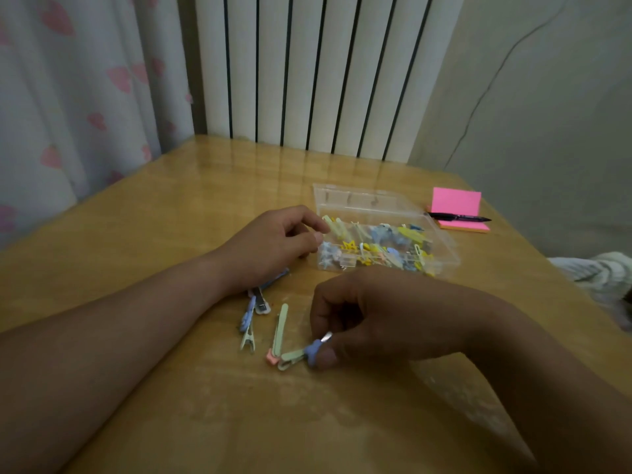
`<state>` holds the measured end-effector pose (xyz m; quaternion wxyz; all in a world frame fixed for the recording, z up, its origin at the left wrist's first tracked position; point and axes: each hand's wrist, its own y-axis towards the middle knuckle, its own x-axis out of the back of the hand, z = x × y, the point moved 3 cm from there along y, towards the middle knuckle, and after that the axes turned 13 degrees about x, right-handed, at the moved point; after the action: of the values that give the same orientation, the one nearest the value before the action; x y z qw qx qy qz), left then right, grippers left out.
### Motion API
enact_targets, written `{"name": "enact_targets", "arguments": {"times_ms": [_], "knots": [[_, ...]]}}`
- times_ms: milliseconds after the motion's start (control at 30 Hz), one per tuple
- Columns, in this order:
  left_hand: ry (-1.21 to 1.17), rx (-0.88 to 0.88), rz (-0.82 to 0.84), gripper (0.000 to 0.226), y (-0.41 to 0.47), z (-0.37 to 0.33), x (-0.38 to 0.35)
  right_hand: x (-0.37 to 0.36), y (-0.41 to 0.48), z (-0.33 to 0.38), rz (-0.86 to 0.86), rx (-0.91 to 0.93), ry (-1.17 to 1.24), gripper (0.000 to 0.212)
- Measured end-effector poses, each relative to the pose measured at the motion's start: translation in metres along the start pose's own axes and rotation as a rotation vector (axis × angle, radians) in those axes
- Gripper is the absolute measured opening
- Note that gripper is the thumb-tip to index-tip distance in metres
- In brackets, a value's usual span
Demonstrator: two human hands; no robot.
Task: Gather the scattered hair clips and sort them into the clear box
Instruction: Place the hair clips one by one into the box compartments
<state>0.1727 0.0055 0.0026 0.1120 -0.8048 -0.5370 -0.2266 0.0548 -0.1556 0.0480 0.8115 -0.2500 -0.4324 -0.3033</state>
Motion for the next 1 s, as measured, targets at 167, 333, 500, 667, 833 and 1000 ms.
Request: {"name": "enact_targets", "arguments": {"times_ms": [167,333,500,667,833,1000], "knots": [[0.010,-0.010,0.002,0.014,0.000,0.001,0.000,-0.001,0.000,-0.003,0.060,0.008,-0.019,0.014],[0.009,-0.005,0.001,0.014,0.001,0.001,0.000,0.012,-0.006,-0.001,-0.022,0.033,0.114,0.004],[0.009,-0.003,0.001,0.014,0.000,0.000,0.000,0.020,-0.011,-0.003,-0.040,-0.012,0.107,0.016],[0.011,0.006,0.004,0.014,-0.001,-0.001,0.000,0.000,-0.005,0.008,0.111,0.018,-0.017,0.030],[0.009,0.011,0.000,0.014,0.000,0.000,0.000,-0.002,-0.004,0.011,0.153,0.053,-0.011,0.012],[0.009,0.018,-0.005,0.013,-0.001,-0.002,0.000,0.008,-0.008,0.012,0.094,0.060,-0.003,0.004]]}}
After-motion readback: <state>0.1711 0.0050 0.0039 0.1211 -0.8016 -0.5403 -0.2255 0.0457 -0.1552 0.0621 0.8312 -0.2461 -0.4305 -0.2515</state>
